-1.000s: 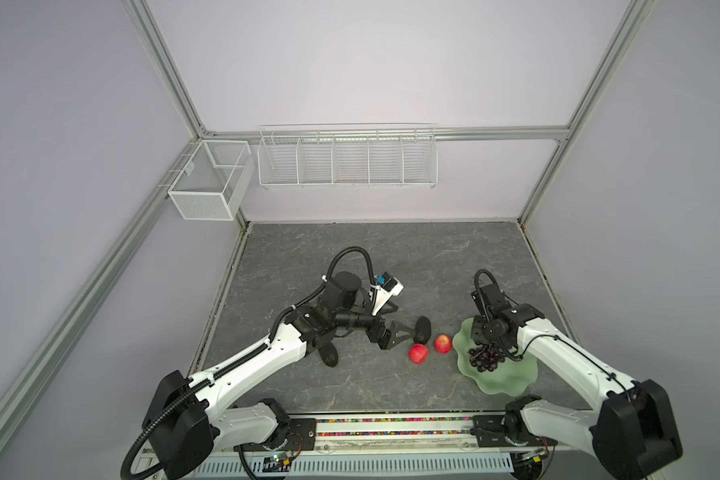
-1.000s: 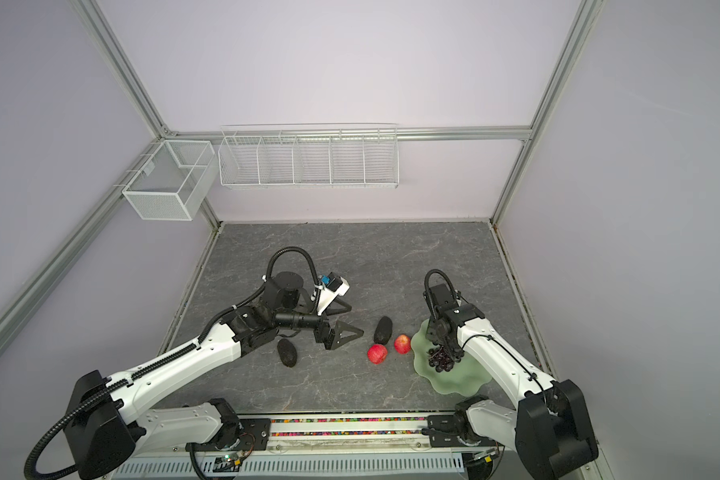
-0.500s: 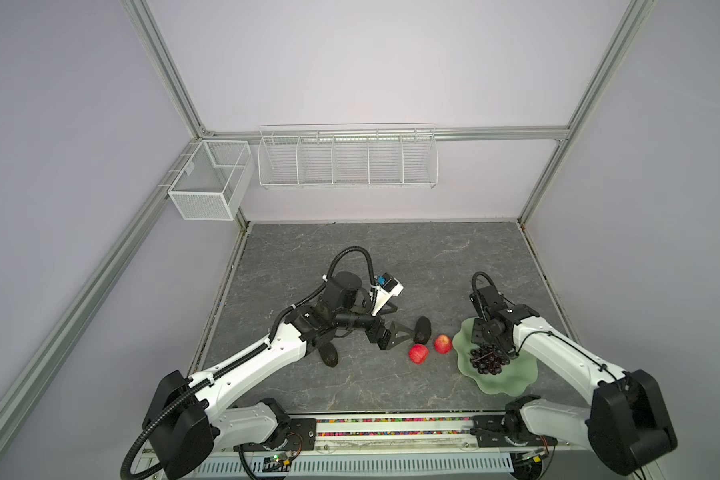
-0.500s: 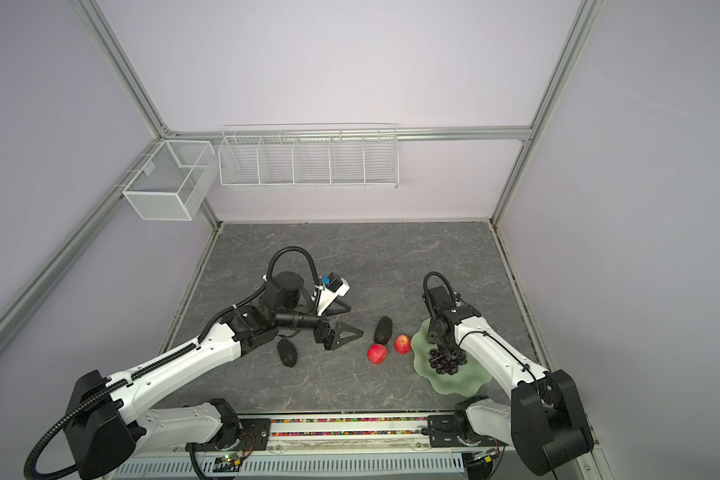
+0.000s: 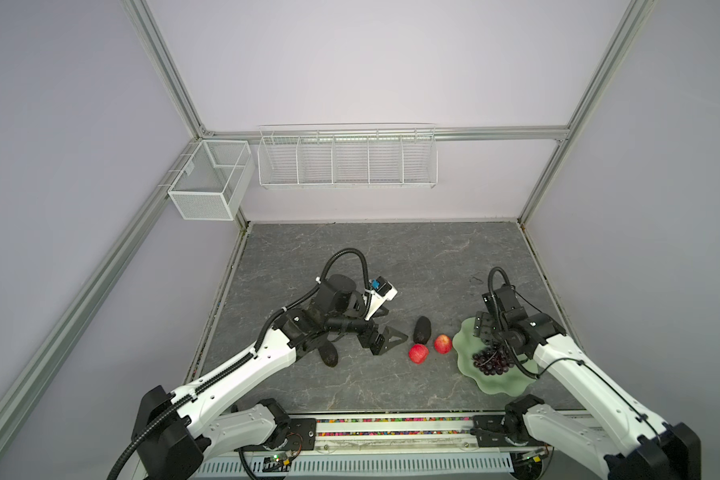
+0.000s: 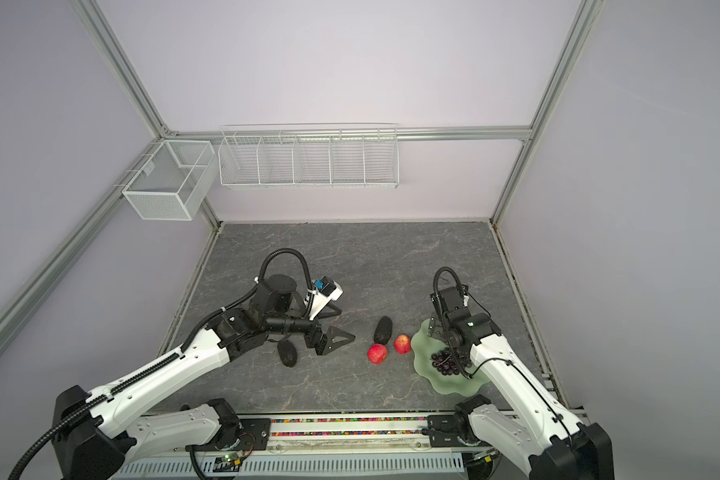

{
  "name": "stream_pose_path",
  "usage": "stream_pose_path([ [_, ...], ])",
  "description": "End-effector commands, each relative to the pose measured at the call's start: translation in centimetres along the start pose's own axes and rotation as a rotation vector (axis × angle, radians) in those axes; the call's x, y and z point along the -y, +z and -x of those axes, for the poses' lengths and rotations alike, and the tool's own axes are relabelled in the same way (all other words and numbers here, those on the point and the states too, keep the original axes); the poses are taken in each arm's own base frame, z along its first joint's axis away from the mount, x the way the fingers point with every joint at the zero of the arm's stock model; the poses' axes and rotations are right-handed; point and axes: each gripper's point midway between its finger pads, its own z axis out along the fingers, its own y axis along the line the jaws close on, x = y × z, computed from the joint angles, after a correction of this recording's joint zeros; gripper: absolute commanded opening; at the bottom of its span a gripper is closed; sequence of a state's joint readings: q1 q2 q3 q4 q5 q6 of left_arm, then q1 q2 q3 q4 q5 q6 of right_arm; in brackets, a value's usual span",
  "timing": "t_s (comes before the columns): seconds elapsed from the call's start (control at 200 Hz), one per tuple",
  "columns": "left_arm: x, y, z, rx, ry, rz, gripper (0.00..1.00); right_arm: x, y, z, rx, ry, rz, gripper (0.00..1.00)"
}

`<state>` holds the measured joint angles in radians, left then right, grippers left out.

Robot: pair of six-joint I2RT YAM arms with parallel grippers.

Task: Place and organize the fake fruits in the fruit bowl
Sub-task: 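Move the right gripper to the dark avocado beside the apples and grasp it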

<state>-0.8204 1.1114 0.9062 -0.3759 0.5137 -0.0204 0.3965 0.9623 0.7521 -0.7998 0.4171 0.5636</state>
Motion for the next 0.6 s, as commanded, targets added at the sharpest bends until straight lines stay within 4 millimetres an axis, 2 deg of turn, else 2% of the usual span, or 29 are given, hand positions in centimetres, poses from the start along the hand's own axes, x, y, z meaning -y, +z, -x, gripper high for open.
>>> stream_pose_path([
  [0.0,-1.2,-1.7,-1.0,-0.051,0.027,0.124,0.99,-3.0,-1.9,1.7,0.074,-0.032,0.144,0.88],
  [0.12,-2.5,-1.9,-2.8,-0.093,0.003,0.196,0.99,-7.8,-2.4,1.5,0.048,-0.068,0.299,0.89],
  [0.225,-3.0,-1.6,-4.0,-0.134,-0.026,0.215,0.99,-12.0,-2.2,0.7,0.010,-0.121,0.351,0.88],
  [0.31,-3.3,-1.7,-3.6,-0.126,-0.018,0.232,0.99,-15.0,-1.3,-0.9,-0.033,-0.176,0.371,0.86],
  [0.325,-3.3,-1.7,-3.5,-0.123,-0.018,0.233,0.99,-15.9,-1.8,-0.3,-0.022,-0.173,0.389,0.86],
  [0.395,-3.2,-1.9,-3.1,-0.109,-0.003,0.234,0.99,-18.2,-1.0,-1.0,-0.046,-0.194,0.397,0.86],
  [0.47,-3.2,-2.2,-3.0,-0.102,0.008,0.240,0.99,-19.8,-0.1,-1.5,-0.070,-0.205,0.387,0.85],
  [0.595,-3.4,-3.0,-3.2,-0.100,0.031,0.273,0.99,-20.0,1.3,-1.7,-0.101,-0.185,0.314,0.83],
])
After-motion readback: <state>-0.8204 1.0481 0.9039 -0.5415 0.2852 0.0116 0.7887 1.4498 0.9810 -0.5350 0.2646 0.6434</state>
